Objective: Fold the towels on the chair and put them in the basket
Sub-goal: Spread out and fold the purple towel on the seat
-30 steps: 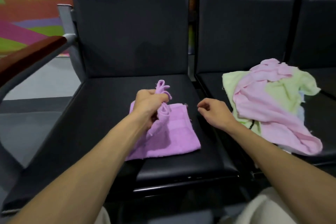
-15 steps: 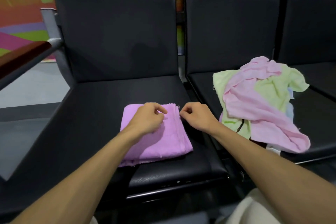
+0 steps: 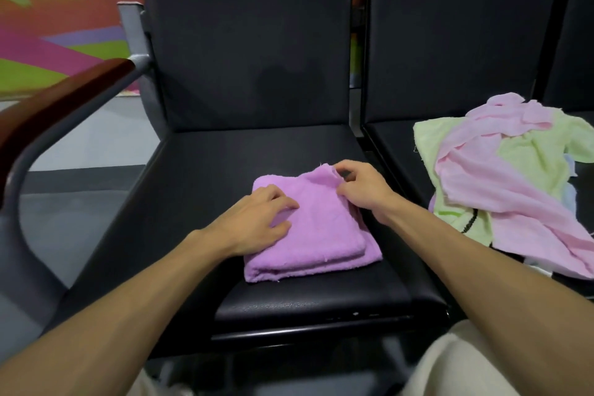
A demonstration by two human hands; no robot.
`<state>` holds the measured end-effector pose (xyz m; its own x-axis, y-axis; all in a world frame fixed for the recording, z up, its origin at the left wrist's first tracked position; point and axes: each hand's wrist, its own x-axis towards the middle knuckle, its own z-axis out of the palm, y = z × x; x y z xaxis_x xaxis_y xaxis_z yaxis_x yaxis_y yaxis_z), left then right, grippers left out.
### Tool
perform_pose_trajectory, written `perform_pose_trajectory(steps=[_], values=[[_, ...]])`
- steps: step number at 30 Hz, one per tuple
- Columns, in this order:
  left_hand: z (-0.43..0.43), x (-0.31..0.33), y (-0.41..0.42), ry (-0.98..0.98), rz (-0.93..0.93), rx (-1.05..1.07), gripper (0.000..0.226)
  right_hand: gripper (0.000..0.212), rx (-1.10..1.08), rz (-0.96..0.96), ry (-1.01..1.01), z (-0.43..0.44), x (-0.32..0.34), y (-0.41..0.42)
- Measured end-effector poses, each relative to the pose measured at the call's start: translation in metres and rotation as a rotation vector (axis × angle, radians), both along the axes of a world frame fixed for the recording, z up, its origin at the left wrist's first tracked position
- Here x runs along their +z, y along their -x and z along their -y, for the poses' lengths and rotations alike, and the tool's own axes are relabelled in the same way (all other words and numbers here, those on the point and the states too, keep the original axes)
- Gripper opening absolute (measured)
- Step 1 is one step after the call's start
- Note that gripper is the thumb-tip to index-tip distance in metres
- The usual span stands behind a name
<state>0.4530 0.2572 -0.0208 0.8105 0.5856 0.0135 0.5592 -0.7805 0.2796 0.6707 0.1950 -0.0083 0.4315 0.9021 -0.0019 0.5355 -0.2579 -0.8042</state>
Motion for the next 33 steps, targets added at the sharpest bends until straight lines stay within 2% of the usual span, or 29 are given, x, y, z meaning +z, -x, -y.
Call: perform_pose_trajectory(steps=[2,5,8,11,13,17,19,23,25,26,28,30,32,33], values=[[0.003,0.005,-0.003,-0.07,-0.046,-0.005,0.043,0.035,-0.019,0.063,0.042,-0.001,-0.003,-0.001],[0.01,0.013,-0.01,-0.174,-0.105,-0.002,0.042,0.031,-0.067,0.276,0.108,0.001,-0.007,-0.003],[0.015,0.021,-0.01,-0.234,-0.14,0.034,0.038,0.031,-0.066,0.424,0.032,0.01,-0.006,-0.003],[0.024,0.029,0.001,-0.249,-0.158,0.108,0.03,0.016,0.102,0.497,-0.109,0.023,0.001,0.006],[0.029,0.032,0.014,-0.244,-0.19,0.124,0.028,0.01,0.257,0.521,-0.132,0.033,0.01,0.017],[0.022,0.031,0.049,-0.026,-0.079,0.079,0.018,0.011,0.527,0.486,-0.023,0.045,0.017,0.042],[0.014,0.028,0.065,0.078,-0.019,-0.009,0.017,0.023,0.559,0.604,0.069,0.044,0.014,0.05],[0.011,0.028,0.088,0.299,-0.076,-0.046,0.065,0.039,0.524,0.827,0.143,0.036,0.015,0.056],[0.011,0.025,0.095,0.319,-0.124,-0.049,0.083,0.051,0.539,0.807,0.254,0.032,0.012,0.055],[0.012,0.022,0.096,0.285,-0.133,-0.058,0.083,0.056,0.548,0.778,0.293,0.031,0.009,0.055],[0.013,0.018,0.098,0.21,-0.104,-0.074,0.076,0.055,0.55,0.761,0.243,0.03,0.003,0.054],[0.012,0.014,0.101,0.201,-0.034,-0.066,0.065,0.044,0.553,0.78,0.072,0.031,0.005,0.056],[0.01,0.013,0.104,0.189,0.042,-0.055,0.053,0.03,0.583,0.695,-0.025,0.035,0.012,0.059],[0.01,0.014,0.104,0.167,0.078,-0.044,0.047,0.031,0.612,0.623,0.003,0.038,0.015,0.058]])
